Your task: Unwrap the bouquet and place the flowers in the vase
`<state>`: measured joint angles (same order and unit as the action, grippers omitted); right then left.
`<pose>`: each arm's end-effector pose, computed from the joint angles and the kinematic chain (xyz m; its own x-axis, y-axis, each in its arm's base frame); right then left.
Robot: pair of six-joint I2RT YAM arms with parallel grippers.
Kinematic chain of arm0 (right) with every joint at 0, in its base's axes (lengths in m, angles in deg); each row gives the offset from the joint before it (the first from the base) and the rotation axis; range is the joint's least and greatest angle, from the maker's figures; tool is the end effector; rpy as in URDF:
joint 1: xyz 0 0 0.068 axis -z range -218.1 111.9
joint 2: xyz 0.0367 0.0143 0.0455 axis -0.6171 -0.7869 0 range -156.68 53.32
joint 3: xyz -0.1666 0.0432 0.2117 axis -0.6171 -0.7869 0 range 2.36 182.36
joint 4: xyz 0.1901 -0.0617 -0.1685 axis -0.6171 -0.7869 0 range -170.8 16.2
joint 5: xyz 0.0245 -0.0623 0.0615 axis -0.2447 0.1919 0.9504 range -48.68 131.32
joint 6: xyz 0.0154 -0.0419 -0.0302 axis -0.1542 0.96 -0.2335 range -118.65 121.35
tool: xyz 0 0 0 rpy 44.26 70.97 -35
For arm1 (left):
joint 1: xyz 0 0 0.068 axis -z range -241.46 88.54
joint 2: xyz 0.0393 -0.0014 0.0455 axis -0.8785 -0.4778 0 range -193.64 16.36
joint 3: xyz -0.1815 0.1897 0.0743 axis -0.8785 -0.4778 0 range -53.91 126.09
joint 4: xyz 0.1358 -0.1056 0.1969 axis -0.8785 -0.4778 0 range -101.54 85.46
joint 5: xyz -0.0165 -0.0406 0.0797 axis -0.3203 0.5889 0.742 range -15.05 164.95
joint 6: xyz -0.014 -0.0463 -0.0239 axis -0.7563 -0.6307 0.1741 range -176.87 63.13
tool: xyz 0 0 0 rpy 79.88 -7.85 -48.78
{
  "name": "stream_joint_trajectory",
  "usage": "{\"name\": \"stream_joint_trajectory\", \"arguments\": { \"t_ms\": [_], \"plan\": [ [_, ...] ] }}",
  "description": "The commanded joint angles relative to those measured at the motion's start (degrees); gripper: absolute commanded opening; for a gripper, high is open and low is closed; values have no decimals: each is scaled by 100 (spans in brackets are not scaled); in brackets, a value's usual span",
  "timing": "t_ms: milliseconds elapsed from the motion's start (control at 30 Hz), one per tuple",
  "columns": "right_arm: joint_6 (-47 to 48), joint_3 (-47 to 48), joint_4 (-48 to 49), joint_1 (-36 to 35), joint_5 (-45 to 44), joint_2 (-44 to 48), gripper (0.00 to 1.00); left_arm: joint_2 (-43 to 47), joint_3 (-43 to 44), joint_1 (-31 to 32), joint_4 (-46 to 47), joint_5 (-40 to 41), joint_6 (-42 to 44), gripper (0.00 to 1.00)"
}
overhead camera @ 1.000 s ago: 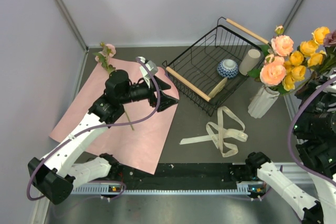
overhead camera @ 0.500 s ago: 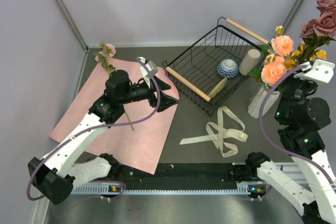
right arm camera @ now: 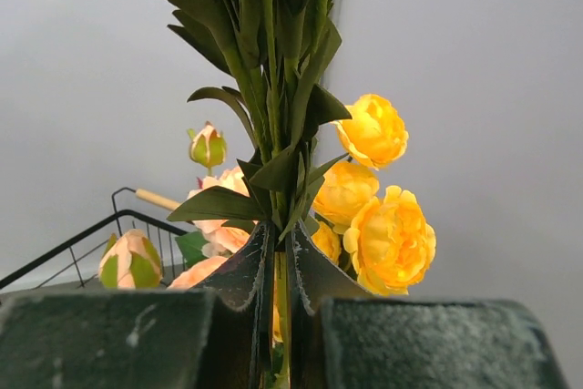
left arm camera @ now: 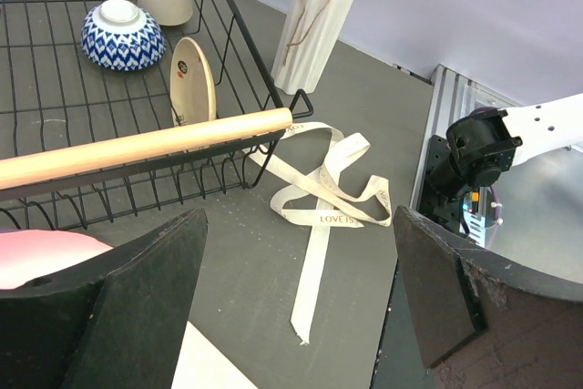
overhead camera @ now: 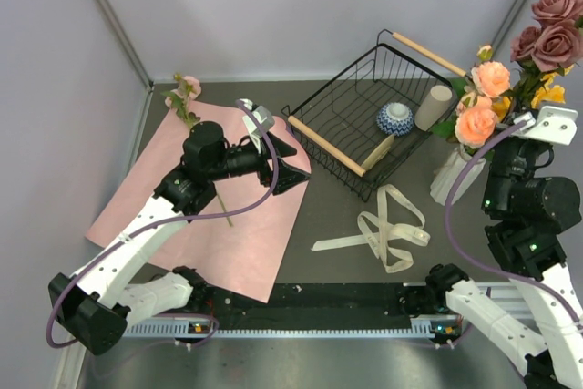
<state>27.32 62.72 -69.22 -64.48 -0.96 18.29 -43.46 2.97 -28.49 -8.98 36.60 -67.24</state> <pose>0.0882 0.0170 0.4740 0.3167 -0.2046 -0.9262 0.3698 0.9258 -0.0781 0.1860 -0.1470 0.3760 -0.2757 0.0105 -0.9612 0.9082 0.3304 -0.2569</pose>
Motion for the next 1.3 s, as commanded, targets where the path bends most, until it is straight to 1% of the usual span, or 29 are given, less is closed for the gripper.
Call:
{"name": "stream_joint_trajectory", "arguments": {
  "t_ms": [0,67,333,500,600,733,933,1067,1267],
  "plan": [
    [118,-129,192,44,668,127,0,-22,-19,16,243,-120,9,89],
    [109,-191,105,53,939,163,0,-4,-11,16,251,-120,0,89],
    [197,-217,-440,44,1424,303,0,13,-19,16,260,-147,-9,89],
    [285,-60,-887,44,1346,330,0,5,-19,16,287,-182,-35,89],
    [346,55,-994,44,1223,365,0,5,-19,16,295,-182,-44,89],
    [435,64,-880,44,1117,409,0,5,-28,16,330,-226,-70,89],
    [470,55,-502,44,889,225,0,-4,-37,25,331,-217,-79,89],
    [610,178,-265,44,862,110,0,31,-37,16,330,-217,-70,89],
    [742,327,-194,44,888,-22,0,5,-28,16,322,-226,-70,89]
  ]
}}
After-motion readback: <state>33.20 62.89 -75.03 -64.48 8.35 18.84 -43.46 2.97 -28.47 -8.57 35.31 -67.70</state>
